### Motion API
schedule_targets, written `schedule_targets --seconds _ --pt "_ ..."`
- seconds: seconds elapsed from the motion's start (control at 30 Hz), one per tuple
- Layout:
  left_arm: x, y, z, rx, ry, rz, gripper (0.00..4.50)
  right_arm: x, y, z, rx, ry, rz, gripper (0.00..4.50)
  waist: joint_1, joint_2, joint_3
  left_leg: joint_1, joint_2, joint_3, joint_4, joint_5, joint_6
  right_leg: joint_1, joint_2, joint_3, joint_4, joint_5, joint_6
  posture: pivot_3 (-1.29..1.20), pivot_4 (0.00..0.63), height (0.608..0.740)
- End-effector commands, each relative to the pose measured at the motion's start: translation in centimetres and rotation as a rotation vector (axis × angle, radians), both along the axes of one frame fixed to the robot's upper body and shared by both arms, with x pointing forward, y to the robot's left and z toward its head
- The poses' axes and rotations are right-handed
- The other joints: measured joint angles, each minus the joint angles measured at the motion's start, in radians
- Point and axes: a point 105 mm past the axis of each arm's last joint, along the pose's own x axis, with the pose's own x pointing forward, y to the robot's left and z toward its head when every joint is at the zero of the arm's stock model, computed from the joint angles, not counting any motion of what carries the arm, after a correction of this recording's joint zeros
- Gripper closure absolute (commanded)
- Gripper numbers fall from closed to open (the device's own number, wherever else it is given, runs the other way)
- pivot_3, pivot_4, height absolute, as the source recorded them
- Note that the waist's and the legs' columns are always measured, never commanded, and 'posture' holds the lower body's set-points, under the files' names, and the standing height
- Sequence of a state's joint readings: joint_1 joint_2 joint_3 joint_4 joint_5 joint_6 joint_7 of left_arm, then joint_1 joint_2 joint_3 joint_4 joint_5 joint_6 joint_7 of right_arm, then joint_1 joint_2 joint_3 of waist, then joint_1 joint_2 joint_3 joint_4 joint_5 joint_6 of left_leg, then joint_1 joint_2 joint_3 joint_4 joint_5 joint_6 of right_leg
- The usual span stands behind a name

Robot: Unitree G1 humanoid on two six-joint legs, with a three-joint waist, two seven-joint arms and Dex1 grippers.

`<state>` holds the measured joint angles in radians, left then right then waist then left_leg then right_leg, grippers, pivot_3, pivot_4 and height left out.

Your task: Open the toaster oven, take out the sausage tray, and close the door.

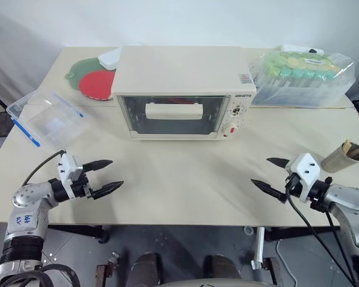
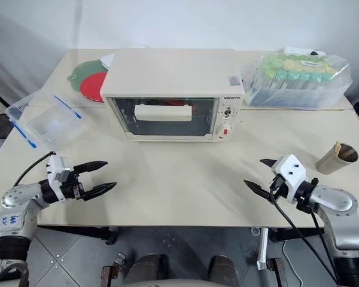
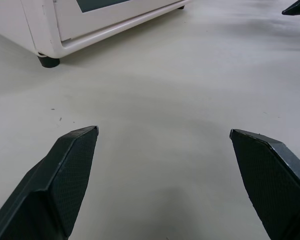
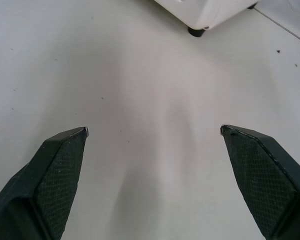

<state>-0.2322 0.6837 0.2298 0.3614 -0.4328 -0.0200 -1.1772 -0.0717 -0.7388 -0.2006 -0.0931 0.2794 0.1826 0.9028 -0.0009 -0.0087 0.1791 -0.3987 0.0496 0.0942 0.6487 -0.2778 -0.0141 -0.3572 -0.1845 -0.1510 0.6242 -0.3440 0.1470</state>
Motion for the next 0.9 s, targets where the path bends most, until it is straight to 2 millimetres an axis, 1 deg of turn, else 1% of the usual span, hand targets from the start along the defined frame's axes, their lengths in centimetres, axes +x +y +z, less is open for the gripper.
schedule_targets --seconds 0.03,0.13,0.3,0.43,0.53,0.67,0.73,0.83,0.9 --pt "0.6 1.0 1.4 0.026 -0.052 0.064 0.00 -0.2 1.5 1.7 -0.013 -0.040 0.072 0.04 0.000 0.000 0.000 0.000 0.000 0.000 0.000 0.000 0.000 0.000 0.000 0.000 0.000 0.000 0.000 0.00 0.150 0.740" --pt "0.3 0.4 2.6 -0.045 -0.054 0.041 0.00 -0.1 3.9 3.0 0.006 -0.055 0.152 0.04 -0.002 0.000 0.000 0.000 0.000 0.000 0.000 0.000 0.000 0.000 0.000 0.000 0.000 0.000 0.000 0.00 0.150 0.740" --pt "-0.1 0.0 3.6 -0.081 -0.050 0.020 0.00 0.9 7.4 5.0 0.052 -0.067 0.250 0.04 -0.003 0.000 0.000 -0.001 0.001 0.000 0.000 0.000 0.000 -0.002 0.000 0.000 0.001 0.000 0.000 0.00 0.150 0.740" --pt "-0.1 -0.3 4.4 -0.106 -0.058 0.017 0.00 2.2 10.3 7.2 0.107 -0.100 0.324 0.04 -0.004 0.000 0.000 -0.002 0.000 0.000 0.001 0.000 0.000 -0.003 0.000 0.000 0.001 0.000 0.000 0.00 0.150 0.740" --pt "-0.1 -0.2 4.6 -0.107 -0.078 0.030 0.00 3.3 11.9 8.5 0.119 -0.124 0.367 0.04 -0.004 0.000 0.000 -0.003 0.000 0.000 0.001 0.000 0.000 -0.003 0.000 0.001 0.002 0.000 0.000 0.00 0.150 0.740" --pt "-0.5 0.1 4.6 -0.107 -0.083 0.038 0.00 4.4 13.1 9.8 0.128 -0.164 0.406 0.04 -0.003 0.000 0.000 -0.003 0.000 0.000 0.001 0.000 0.000 -0.004 0.000 0.000 0.002 0.000 0.000 0.00 0.150 0.740" --pt "-0.6 0.2 4.7 -0.110 -0.085 0.041 0.00 4.6 13.5 10.2 0.131 -0.172 0.426 0.04 -0.002 0.000 0.000 -0.004 0.000 0.000 0.001 0.000 0.000 -0.004 0.000 0.000 0.002 0.000 0.000 0.00 0.150 0.740" --pt "-0.8 0.4 5.1 -0.136 -0.086 0.058 0.00 4.7 15.2 11.7 0.137 -0.208 0.503 0.04 -0.007 0.000 0.000 -0.004 0.000 0.001 0.001 0.000 0.000 -0.005 0.000 0.000 0.002 0.000 0.000 0.00 0.150 0.740" --pt "-1.0 0.5 5.3 -0.145 -0.093 0.062 0.00 4.7 16.0 12.3 0.137 -0.224 0.546 0.04 -0.014 0.000 0.000 -0.004 0.001 0.001 0.001 0.000 0.000 -0.006 0.001 0.000 0.003 0.000 0.000 0.00 0.150 0.740"
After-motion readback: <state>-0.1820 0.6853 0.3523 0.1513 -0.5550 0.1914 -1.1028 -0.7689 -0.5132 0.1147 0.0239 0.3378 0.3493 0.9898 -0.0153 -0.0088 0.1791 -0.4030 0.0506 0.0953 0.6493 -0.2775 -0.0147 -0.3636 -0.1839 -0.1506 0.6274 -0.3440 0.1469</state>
